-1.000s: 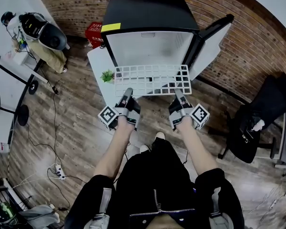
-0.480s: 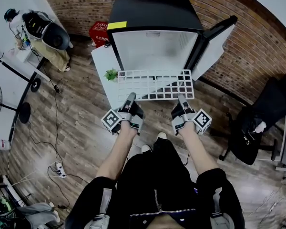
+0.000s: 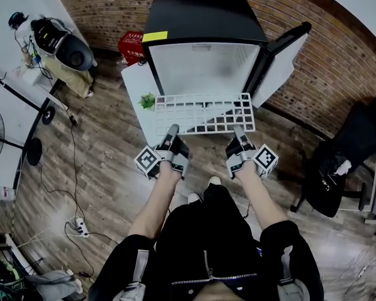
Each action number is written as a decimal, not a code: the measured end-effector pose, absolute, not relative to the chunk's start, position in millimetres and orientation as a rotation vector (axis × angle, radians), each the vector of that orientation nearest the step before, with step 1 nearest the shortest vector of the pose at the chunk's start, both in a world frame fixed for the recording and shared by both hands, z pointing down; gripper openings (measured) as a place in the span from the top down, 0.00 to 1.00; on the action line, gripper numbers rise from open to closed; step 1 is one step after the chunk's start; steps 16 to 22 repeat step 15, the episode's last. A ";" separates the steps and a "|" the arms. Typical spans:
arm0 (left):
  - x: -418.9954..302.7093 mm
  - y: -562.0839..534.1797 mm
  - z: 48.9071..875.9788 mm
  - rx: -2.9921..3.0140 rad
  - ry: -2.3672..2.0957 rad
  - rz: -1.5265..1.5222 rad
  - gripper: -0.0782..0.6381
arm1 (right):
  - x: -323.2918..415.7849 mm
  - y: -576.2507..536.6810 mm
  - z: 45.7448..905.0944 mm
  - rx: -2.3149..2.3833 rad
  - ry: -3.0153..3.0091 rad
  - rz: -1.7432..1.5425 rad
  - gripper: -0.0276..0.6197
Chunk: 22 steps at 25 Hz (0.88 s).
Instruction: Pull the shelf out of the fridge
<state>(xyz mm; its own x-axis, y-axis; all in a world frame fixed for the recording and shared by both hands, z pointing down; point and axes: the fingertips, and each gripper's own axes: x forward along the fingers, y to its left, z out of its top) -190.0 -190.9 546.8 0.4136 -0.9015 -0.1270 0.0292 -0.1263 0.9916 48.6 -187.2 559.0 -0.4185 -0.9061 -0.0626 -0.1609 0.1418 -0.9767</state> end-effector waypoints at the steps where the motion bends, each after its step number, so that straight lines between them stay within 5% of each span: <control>1: -191.1 -188.9 548.9 1.469 -0.825 -0.976 0.84 | 47.8 -185.9 560.2 -1.039 1.718 -1.339 0.90; 22: -190.1 -191.9 552.0 1.458 -0.824 -0.967 0.84 | 50.2 -188.6 559.9 -1.052 1.716 -1.336 0.90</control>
